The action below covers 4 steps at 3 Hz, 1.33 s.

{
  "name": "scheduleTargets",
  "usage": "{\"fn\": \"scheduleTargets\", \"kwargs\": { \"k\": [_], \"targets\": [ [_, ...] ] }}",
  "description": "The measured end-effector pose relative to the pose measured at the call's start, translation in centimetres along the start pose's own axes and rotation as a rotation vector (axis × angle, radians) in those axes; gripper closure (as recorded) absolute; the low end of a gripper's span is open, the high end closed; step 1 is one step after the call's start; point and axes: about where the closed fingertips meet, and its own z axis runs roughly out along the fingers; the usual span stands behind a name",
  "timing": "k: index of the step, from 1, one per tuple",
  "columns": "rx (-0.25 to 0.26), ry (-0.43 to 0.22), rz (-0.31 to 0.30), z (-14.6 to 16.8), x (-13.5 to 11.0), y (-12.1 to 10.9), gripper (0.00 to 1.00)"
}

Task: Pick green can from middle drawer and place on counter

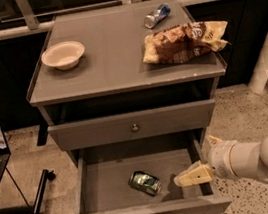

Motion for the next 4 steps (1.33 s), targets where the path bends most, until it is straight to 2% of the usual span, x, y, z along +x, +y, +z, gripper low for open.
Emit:
{"fn": "scheduleTargets", "kwargs": {
  "k": [1,2,3,4],
  "targets": [
    [0.011,0.005,0.028,0.5,1.0,0.2,0.00],
    [0.027,0.026,0.091,3.5,4.3,0.2,0.00],
    [0.046,0.039,0.119,7.8,7.2,0.0,0.00],
    [0.022,0.039,0.092,12.0,8.6,1.0,0.00]
  ]
}}
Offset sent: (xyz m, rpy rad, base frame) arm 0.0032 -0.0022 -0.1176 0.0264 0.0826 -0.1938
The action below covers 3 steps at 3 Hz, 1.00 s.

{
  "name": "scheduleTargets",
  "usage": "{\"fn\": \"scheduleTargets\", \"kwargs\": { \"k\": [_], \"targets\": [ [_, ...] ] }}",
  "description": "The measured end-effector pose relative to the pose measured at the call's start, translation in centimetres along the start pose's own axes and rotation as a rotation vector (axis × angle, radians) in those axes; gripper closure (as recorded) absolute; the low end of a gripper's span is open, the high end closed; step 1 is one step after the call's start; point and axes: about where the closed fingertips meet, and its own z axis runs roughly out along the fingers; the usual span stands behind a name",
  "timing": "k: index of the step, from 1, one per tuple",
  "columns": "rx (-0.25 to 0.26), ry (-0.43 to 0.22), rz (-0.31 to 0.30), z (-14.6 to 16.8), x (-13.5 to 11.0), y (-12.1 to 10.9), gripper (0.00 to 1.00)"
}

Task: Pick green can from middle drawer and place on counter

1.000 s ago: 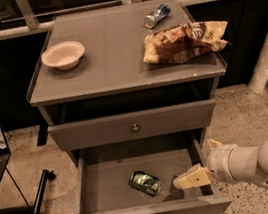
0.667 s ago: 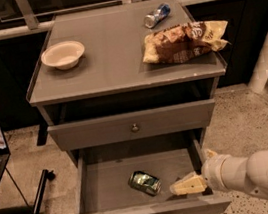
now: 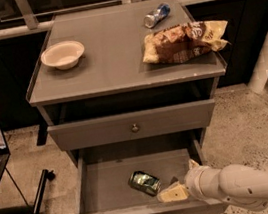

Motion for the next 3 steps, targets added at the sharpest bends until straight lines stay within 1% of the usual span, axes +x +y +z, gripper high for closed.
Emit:
{"fn": "scheduleTargets", "kwargs": {
  "k": [1,2,3],
  "targets": [
    [-0.046,-0.010,-0.036,3.4,0.3,1.4,0.00],
    [-0.103,-0.015,-0.073,6.4,0.1,3.3,0.00],
    [-0.108,-0.013,-0.072,6.6,0.2,3.4,0.00]
  ]
}}
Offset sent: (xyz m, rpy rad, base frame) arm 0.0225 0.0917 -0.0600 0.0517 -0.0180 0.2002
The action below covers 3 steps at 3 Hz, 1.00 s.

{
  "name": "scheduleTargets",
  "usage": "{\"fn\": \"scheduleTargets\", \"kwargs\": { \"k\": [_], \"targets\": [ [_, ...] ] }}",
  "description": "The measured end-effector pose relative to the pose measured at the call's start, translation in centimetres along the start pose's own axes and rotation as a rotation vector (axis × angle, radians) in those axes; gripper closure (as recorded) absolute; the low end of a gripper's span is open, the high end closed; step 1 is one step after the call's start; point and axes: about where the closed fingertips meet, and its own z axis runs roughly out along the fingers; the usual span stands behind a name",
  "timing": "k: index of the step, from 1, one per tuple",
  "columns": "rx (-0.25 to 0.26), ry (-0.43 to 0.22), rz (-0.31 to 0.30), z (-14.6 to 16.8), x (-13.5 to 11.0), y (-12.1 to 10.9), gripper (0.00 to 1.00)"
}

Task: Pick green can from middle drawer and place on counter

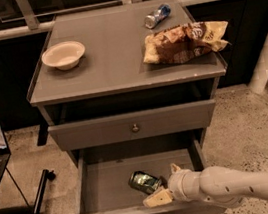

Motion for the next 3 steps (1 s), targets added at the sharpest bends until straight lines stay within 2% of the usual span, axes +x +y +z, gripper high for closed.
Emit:
{"fn": "scheduleTargets", "kwargs": {
  "k": [1,2,3],
  "targets": [
    [0.037,-0.008,0.028,0.3,0.4,-0.5,0.00],
    [0.035,-0.037,0.026,2.6,-0.1,-1.1,0.00],
    [0.009,-0.066,0.021,5.7,-1.1,-1.5,0.00]
  ]
}}
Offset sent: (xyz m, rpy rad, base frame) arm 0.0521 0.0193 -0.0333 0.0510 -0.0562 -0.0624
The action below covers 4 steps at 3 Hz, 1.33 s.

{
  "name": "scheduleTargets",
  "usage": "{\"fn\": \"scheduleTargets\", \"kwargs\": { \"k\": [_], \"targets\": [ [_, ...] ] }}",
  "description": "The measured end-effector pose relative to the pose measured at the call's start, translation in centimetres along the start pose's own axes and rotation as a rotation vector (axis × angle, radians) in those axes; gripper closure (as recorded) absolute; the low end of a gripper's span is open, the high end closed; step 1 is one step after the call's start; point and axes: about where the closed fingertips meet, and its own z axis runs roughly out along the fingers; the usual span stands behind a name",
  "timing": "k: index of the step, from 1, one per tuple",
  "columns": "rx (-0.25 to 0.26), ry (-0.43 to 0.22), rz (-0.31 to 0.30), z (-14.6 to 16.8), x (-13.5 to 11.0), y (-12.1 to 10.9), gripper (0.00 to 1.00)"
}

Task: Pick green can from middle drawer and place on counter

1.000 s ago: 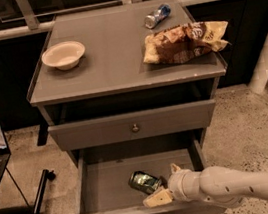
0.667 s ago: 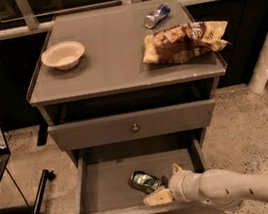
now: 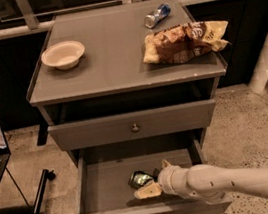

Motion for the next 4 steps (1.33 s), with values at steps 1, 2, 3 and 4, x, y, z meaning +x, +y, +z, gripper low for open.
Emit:
{"fn": "scheduleTargets", "kwargs": {
  "k": [1,2,3,4],
  "targets": [
    [-0.018,-0.018,-0.010,2.6,-0.4,0.0,0.00],
    [-0.022,-0.012,-0.029,4.8,-0.3,0.3,0.00],
    [-0.023,0.016,-0.062,6.6,0.3,1.0,0.00],
    [-0.014,0.068,-0.091,8.1,2.0,1.7,0.00]
  ]
}}
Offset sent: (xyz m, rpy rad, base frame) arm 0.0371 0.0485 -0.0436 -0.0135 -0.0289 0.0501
